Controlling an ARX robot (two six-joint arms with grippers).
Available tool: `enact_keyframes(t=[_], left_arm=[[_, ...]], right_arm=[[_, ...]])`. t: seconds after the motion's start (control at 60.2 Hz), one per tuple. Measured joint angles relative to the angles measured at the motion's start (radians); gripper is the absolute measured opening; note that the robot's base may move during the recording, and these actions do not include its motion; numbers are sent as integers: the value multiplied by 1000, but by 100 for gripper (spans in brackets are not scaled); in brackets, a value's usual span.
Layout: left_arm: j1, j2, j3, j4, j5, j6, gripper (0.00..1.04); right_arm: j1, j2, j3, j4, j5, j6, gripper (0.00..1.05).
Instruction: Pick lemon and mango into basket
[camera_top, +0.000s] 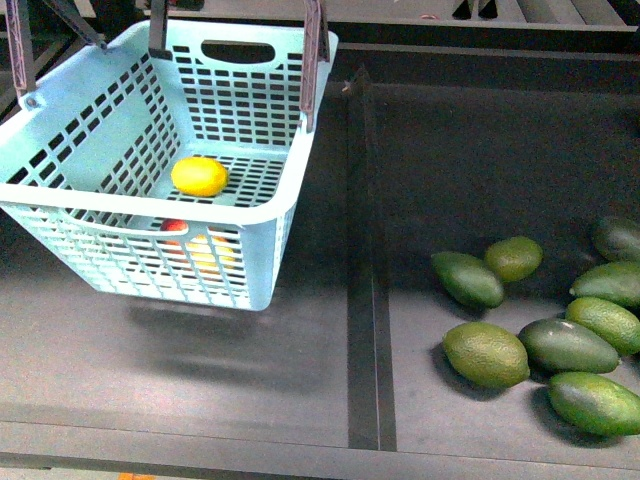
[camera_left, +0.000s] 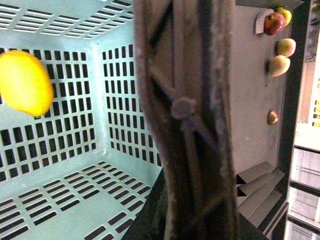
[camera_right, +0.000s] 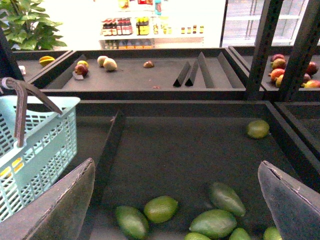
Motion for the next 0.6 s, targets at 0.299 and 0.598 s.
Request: enact_keyframes(t=[0.299,0.598], left_arm=[[-12,-90,-233,86,42,2,5],[-6,-275,-412,129,-47,-25,61]], right_arm=[[0,0,0,0,0,0,96],[0,0,0,0,0,0,96]])
